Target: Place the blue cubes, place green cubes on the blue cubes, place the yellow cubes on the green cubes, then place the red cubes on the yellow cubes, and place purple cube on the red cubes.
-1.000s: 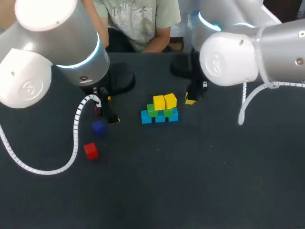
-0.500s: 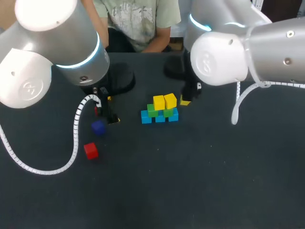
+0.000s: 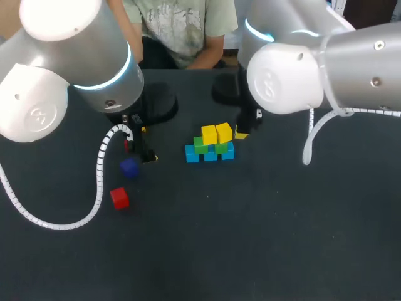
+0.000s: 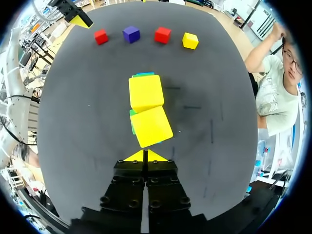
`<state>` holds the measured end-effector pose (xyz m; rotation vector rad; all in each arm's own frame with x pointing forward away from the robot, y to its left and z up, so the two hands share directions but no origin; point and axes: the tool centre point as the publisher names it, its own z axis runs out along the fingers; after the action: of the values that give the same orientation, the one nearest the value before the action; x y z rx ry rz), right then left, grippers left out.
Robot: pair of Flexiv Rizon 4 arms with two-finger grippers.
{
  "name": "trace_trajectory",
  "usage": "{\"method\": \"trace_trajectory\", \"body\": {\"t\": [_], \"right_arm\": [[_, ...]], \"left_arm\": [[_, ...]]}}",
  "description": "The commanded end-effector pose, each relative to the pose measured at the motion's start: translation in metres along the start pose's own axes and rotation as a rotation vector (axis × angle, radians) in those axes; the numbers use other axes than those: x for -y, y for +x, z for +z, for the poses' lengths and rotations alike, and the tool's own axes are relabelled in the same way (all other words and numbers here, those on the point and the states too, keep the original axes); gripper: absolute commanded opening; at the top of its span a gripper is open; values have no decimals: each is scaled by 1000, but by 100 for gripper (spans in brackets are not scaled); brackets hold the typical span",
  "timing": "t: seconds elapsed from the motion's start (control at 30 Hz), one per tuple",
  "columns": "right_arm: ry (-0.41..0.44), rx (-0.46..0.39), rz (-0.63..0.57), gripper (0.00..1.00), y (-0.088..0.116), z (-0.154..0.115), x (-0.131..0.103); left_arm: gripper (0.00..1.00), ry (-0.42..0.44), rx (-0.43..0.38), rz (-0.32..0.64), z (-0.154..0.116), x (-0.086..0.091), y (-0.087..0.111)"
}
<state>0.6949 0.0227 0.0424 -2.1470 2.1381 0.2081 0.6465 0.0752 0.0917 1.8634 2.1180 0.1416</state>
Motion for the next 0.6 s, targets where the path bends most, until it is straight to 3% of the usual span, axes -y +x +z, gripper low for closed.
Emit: {"method": "trace_trajectory", "body": {"t": [0.03,0.6], "right_arm": [[11,1,0,0,0,-1,-6],[13,2,1,0,-2,-4,-11]], "left_arm": [[100,3,4,3,0,-1,1],[100,3,4,3,0,-1,1]]}}
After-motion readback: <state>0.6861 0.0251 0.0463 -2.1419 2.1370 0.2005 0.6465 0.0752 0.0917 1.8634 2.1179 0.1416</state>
